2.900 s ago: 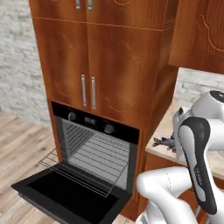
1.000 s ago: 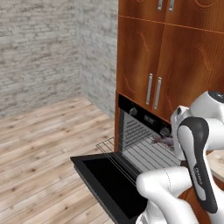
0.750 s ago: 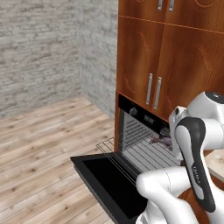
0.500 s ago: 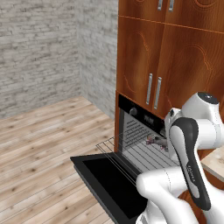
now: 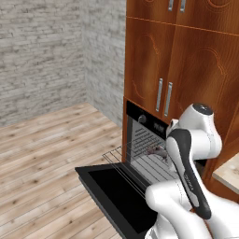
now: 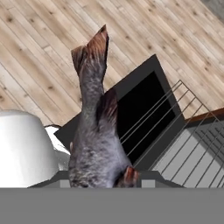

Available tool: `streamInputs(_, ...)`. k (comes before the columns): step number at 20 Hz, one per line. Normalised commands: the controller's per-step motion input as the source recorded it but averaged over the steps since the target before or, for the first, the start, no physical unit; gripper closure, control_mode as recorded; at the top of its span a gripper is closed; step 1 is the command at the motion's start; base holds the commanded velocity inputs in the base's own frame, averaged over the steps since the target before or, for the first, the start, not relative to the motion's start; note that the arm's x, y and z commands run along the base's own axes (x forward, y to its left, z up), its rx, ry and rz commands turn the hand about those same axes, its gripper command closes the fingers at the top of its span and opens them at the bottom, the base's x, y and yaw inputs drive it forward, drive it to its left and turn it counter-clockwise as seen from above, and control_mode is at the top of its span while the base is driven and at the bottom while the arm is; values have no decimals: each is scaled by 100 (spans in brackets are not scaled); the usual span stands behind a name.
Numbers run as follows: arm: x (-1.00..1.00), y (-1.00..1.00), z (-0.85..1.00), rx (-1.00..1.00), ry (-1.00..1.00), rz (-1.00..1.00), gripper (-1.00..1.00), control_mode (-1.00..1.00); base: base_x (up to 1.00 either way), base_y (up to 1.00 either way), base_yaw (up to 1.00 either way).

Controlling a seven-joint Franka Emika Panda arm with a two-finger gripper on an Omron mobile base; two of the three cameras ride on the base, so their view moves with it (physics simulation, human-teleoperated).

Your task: Place the fish on the rack of the oven, and slide the rack back inside. Close the oven door.

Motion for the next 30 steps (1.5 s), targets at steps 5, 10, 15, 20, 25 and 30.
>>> streamInputs(5, 16, 0, -37, 0, 0, -24, 100, -100, 0, 0, 0)
streamInputs(10, 14, 0, -49, -3, 0, -30, 100, -100, 0, 0, 0)
streamInputs(15, 22, -7, -36, 0, -1, -21, 100, -100, 0, 0, 0)
streamInputs(20, 30, -10, -28, 0, -4, -15, 100, -100, 0, 0, 0)
streamInputs(25, 37, 0, -34, 0, -6, -14, 100, -100, 0, 0, 0)
streamInputs(30, 40, 0, -30, 0, -1, -13, 100, -100, 0, 0, 0)
